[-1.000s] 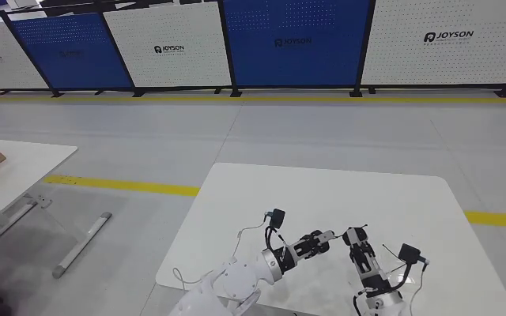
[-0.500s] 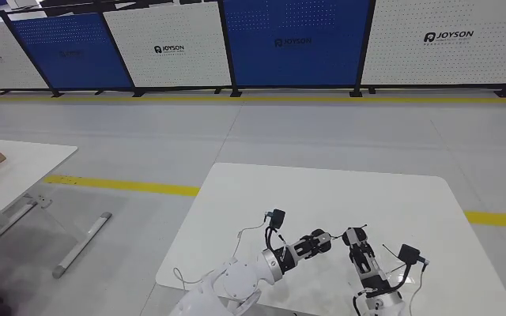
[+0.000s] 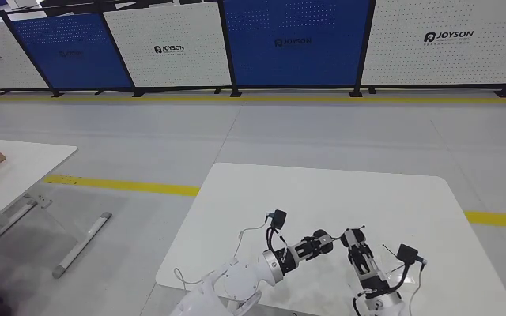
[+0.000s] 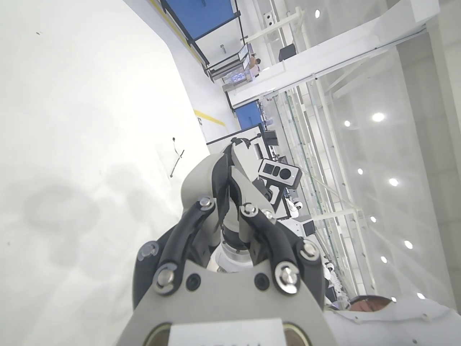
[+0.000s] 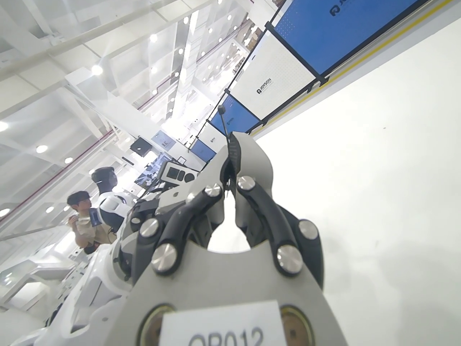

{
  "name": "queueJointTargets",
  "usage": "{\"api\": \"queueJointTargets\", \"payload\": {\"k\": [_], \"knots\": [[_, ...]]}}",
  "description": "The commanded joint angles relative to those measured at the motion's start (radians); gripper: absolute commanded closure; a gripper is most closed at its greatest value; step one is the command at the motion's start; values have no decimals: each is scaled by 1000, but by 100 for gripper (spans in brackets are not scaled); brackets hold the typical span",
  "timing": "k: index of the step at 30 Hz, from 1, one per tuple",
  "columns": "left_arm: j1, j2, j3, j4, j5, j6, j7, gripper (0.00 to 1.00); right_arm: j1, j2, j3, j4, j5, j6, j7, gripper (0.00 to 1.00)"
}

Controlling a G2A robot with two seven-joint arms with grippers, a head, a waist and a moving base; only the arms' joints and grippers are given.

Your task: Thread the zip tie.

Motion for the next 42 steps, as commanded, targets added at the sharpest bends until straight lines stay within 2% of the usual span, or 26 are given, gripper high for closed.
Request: {"api": "queueJointTargets", "payload": {"k": [1, 12, 18, 19, 20, 24, 34, 42], "knots": [[0, 0, 0, 1, 2, 1, 1, 100, 0, 0, 1, 1, 18, -10, 15, 100], [0, -1, 0, 4, 0, 4, 6, 100, -1, 1, 17, -1, 50, -8, 50, 100], [-1, -1, -2, 1, -1, 12, 7, 100, -4, 1, 22, -7, 51, -6, 50, 88], [-2, -1, -2, 2, -3, 15, 7, 100, -5, 1, 23, -9, 52, -6, 49, 88], [-5, -2, -2, 6, -7, 19, 6, 100, -7, 1, 26, -10, 54, -8, 46, 93], [-12, -4, 2, 11, -10, 27, 4, 100, -17, 2, 37, -14, 60, -18, 34, 100], [-27, -8, 14, 8, -5, 40, 4, 100, -31, 2, 52, -26, 54, -24, 25, 100], [-29, -9, 16, 8, -3, 35, -2, 100, -22, 2, 44, -19, 37, -16, 54, 100]]}}
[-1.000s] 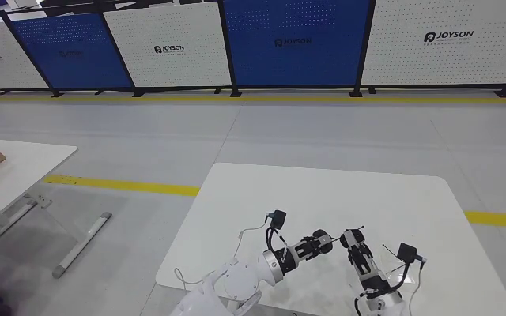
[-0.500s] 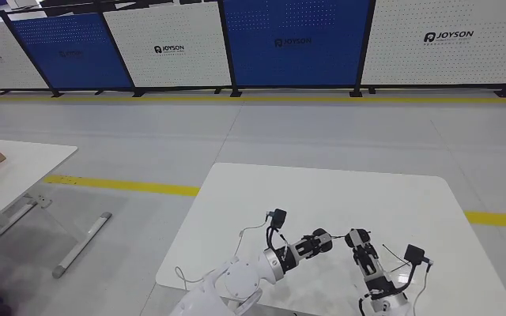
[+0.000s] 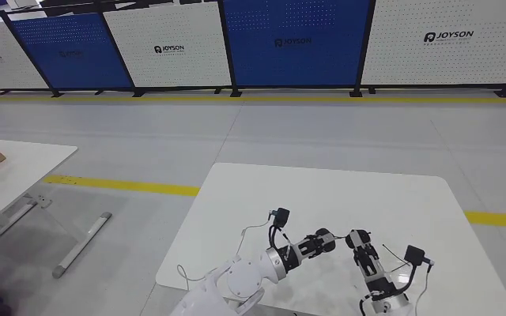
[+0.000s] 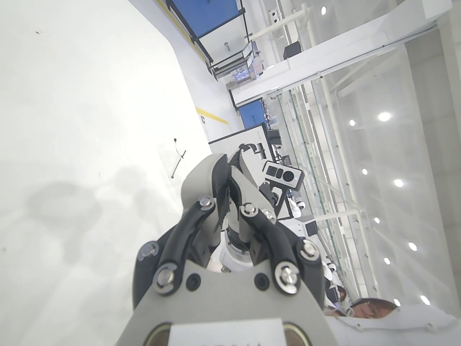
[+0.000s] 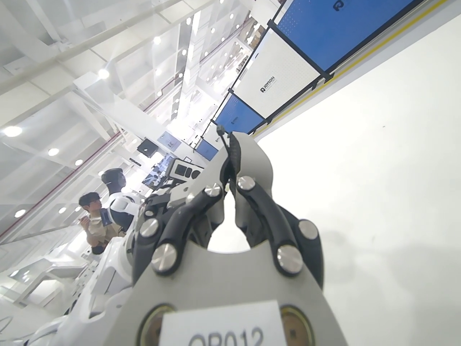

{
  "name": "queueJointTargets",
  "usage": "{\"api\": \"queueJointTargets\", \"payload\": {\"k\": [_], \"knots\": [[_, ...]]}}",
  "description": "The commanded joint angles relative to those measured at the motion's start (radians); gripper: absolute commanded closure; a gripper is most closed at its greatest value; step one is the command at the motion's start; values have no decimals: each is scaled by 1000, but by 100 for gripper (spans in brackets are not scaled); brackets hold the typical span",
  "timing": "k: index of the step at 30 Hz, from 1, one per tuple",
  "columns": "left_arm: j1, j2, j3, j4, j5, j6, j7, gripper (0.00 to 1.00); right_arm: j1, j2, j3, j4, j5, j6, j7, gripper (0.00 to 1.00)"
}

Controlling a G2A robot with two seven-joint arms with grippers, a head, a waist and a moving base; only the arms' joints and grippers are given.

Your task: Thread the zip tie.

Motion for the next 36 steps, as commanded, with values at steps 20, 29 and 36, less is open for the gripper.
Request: {"api": "queueJointTargets", "payload": {"k": [20, 29, 36], "knots": [[5, 0, -12, 23, -13, -5, 6, 100, 11, -4, -9, 14, 21, -16, -6, 28], [6, -1, -11, 23, -17, -3, 13, 100, -1, -2, 0, 5, 26, -16, -27, 73], [7, -2, -7, 20, -11, -3, 15, 100, -2, -1, 1, 6, 23, -16, -41, 100]]}}
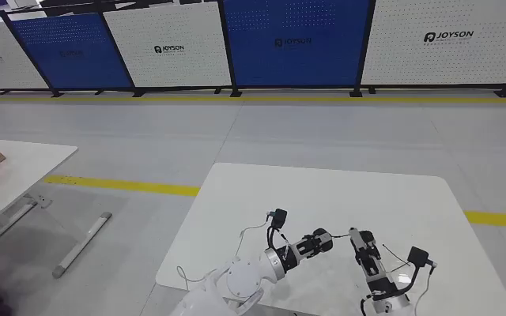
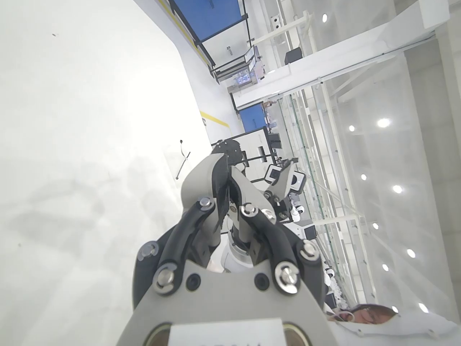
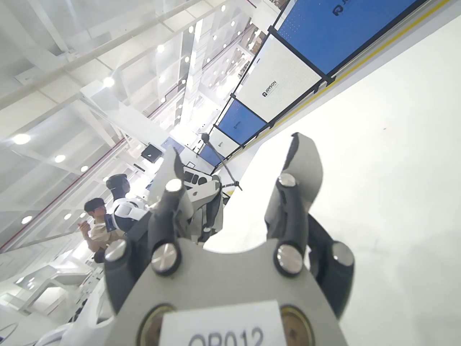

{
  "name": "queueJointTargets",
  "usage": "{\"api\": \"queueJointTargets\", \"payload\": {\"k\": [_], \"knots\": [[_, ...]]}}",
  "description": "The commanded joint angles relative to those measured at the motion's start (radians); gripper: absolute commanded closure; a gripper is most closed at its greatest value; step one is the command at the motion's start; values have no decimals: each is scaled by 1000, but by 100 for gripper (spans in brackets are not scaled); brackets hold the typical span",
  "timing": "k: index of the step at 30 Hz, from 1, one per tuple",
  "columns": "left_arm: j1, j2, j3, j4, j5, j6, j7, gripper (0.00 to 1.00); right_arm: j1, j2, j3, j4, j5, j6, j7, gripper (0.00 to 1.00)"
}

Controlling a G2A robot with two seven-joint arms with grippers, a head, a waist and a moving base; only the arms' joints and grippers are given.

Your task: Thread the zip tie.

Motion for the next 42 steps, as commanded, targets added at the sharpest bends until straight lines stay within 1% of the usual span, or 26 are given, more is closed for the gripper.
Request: {"api": "queueJointTargets", "payload": {"k": [1, 10, 15, 18, 24, 25, 27, 28, 33, 36, 37, 39, 42], "knots": [[1, 0, -2, 0, -1, -1, 1, 100, 1, 0, 0, 0, -1, 0, -2, 100], [7, 1, -6, -2, -5, -5, 1, 100, 4, 0, -6, 0, -6, 0, -10, 100], [9, 1, -4, -8, 1, -20, -12, 100, 7, 1, -14, -1, -22, 0, -2, 100], [11, 2, 0, -12, 8, -22, -15, 100, 9, 1, -19, 0, -31, 0, 6, 100], [11, 2, -3, -5, 5, -20, -15, 100, 8, 1, -20, 2, -32, 0, 0, 100], [10, 2, -3, -5, 6, -16, -19, 98, 6, 1, -19, 1, -33, 0, -2, 100], [9, 2, -4, -6, 9, -17, -22, 88, 4, 2, -17, 0, -35, 0, -5, 100], [10, 3, -5, -6, 10, -18, -22, 86, 3, 2, -15, 0, -39, 0, -7, 100], [13, 4, -9, -12, 17, -17, -18, 83, 1, 1, -14, 0, -55, 6, -17, 100], [15, 5, -13, -16, 19, -15, -16, 84, 1, 0, -14, 2, -58, 10, -21, 100], [16, 5, -14, -17, 19, -15, -15, 87, 2, 0, -15, 2, -58, 11, -21, 100], [19, 6, -18, -20, 20, -15, -14, 90, 3, 0, -14, 3, -59, 13, -22, 100], [23, 8, -26, -24, 20, -16, -14, 89, 4, -1, -13, 5, -59, 17, -23, 100]]}}
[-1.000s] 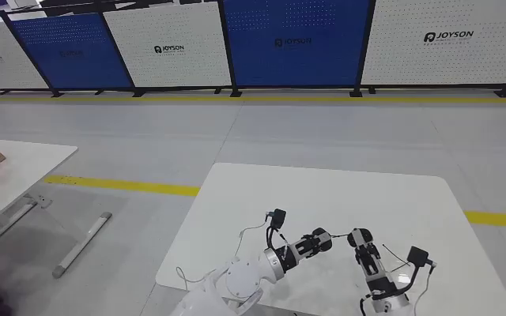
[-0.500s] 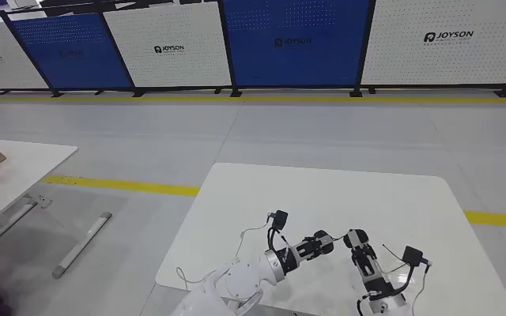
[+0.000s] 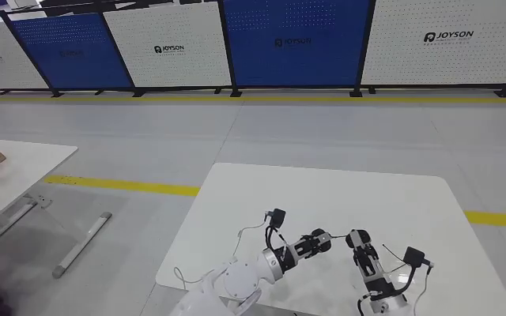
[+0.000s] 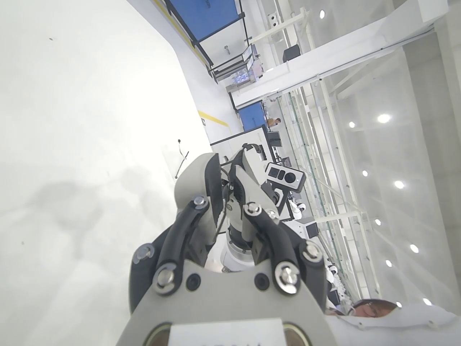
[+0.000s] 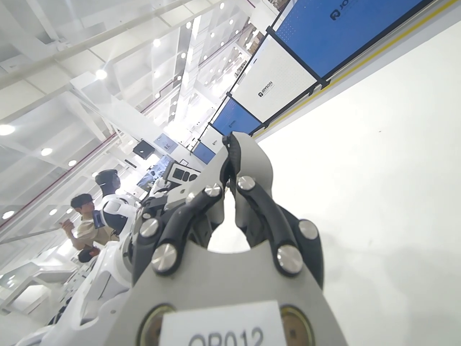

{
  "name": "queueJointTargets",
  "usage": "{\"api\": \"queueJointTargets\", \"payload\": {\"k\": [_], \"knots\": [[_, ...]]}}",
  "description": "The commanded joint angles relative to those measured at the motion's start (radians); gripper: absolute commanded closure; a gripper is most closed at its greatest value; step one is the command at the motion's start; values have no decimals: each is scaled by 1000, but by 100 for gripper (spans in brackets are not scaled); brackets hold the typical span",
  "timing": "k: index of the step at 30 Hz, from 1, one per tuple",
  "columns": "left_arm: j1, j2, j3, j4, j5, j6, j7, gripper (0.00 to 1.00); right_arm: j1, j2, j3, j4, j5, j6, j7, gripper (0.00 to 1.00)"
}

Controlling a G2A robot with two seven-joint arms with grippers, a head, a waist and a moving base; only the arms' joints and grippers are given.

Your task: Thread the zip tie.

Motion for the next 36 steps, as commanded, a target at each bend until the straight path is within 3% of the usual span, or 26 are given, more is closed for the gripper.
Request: {"api": "queueJointTargets", "payload": {"k": [1, 5, 15, 18, 25, 26, 27, 36], "knots": [[3, 1, -4, -3, -1, -1, -1, 89, 1, 0, 1, 1, 2, 2, 0, 100], [7, 3, -9, -8, 1, -1, -1, 87, 1, -1, 3, 3, 2, 6, 0, 100], [8, 3, -14, -10, 1, 1, 4, 93, 2, -3, 5, 6, 14, 4, -2, 100], [7, 3, -14, -6, -2, 0, 5, 100, 5, -4, 3, 10, 16, 3, -1, 100], [6, 2, -11, -2, -3, -1, 9, 100, 14, -6, -2, 18, 22, -3, 17, 100], [5, 1, -9, -1, -3, -1, 9, 100, 16, -6, -5, 20, 22, -3, 22, 54], [2, 1, -7, -1, -3, 0, 9, 100, 19, -7, -8, 21, 21, -4, 24, 1], [-8, -3, -1, 6, -9, 5, 20, 100, 18, -9, -6, 20, 38, -16, 8, 0]]}}
